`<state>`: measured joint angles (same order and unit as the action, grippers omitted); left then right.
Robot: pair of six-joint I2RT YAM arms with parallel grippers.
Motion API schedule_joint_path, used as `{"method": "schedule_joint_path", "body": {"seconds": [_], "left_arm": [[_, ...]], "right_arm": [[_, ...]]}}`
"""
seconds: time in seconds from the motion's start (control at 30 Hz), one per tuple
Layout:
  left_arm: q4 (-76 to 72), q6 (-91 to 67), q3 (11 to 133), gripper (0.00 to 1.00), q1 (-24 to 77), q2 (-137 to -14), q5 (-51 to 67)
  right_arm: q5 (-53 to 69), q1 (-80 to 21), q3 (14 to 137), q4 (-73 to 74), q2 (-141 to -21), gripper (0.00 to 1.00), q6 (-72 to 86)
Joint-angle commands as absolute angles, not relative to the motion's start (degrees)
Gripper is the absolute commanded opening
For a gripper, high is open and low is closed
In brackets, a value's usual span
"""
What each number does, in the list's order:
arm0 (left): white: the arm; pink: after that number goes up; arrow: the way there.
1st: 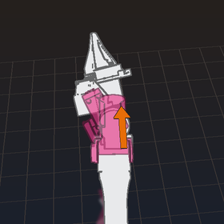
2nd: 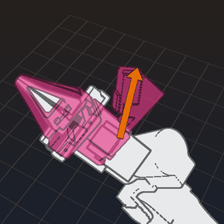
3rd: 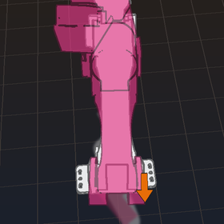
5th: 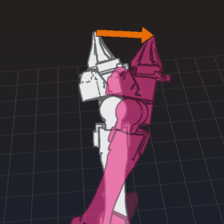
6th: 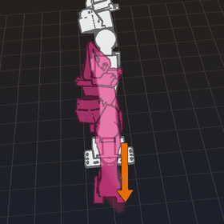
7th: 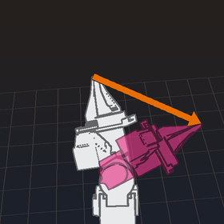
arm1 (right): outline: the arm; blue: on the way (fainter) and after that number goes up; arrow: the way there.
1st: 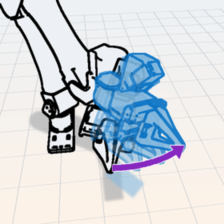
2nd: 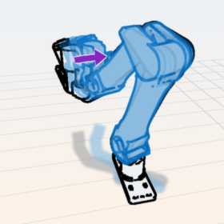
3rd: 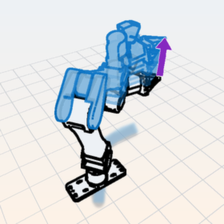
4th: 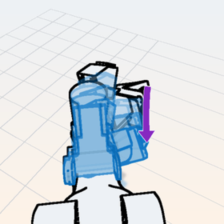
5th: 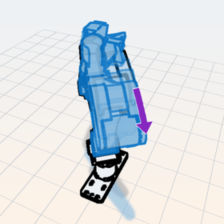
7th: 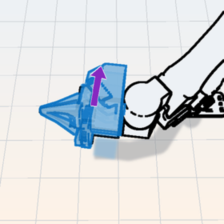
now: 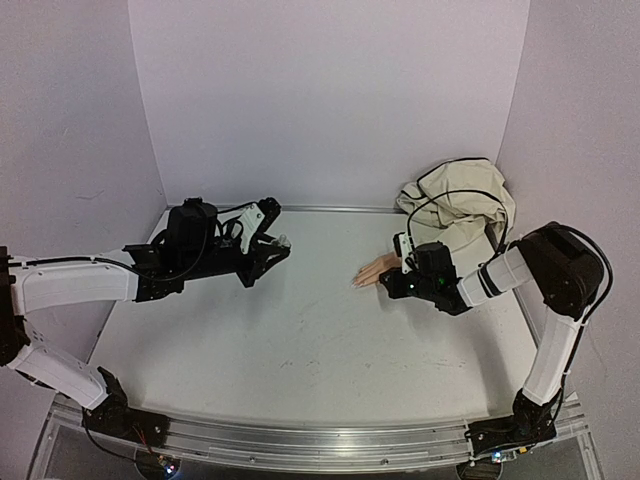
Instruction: Paint the nails
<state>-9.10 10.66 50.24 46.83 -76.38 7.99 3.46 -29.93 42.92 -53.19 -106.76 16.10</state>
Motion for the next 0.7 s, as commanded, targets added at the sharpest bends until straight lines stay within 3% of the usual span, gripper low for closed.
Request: {"method": "schedule_joint_path", "body": {"seconds": [0.0, 0.67], "left_arm": [[-12.4, 11.3, 51.8, 0.00, 47.0, -74.2, 8.4], [-12.4, 11.2, 51.9, 0.00, 47.0, -74.1, 8.6]], "right_arm": [[5.7, -30.1, 44.4, -54.6, -106.5, 0.00, 15.6], [-2.4, -30.4, 39.4, -57.7, -101.4, 0.00, 17.0]]}}
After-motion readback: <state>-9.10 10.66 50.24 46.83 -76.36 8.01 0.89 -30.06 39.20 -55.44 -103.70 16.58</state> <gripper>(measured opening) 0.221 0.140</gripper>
